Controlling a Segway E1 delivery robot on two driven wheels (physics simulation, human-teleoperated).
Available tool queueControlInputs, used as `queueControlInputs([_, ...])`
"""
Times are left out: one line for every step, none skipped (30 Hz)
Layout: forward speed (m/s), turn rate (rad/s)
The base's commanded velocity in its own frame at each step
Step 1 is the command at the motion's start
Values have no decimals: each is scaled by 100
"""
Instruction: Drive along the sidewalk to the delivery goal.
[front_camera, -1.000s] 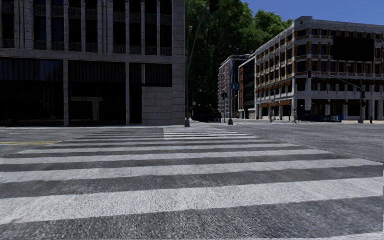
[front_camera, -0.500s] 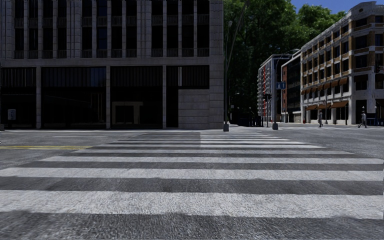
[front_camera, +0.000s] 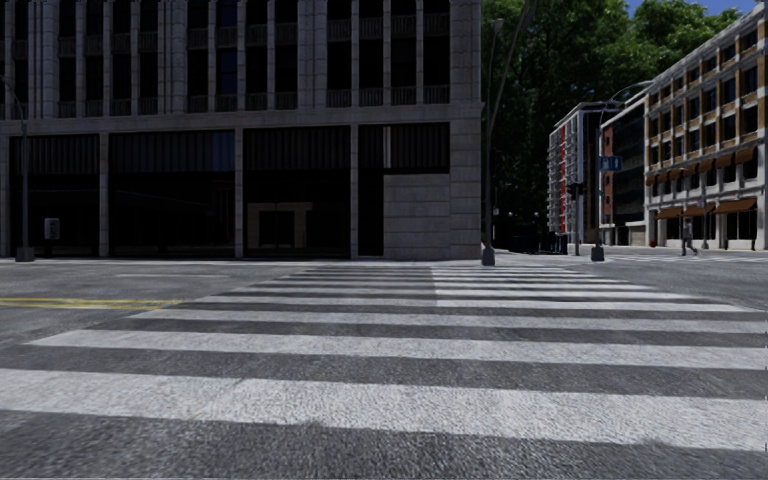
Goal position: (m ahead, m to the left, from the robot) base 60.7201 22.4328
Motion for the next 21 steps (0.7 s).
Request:
queueControlInputs([200, 0])
queueControlInputs([200, 0])
queueControlInputs([200, 0])
queueControlInputs([200, 0])
queueControlInputs([200, 0])
queueControlInputs([200, 0])
queueControlInputs([200, 0])
queueControlInputs([200, 0])
queueControlInputs([200, 0])
queueControlInputs([200, 0])
queueControlInputs([200, 0])
queueControlInputs([200, 0])
queueControlInputs([200, 0])
queueControlInputs([200, 0])
queueControlInputs([200, 0])
queueControlInputs([200, 0])
queueControlInputs([200, 0])
queueControlInputs([200, 0])
queueControlInputs([200, 0])
queueControlInputs([200, 0])
queueControlInputs([200, 0])
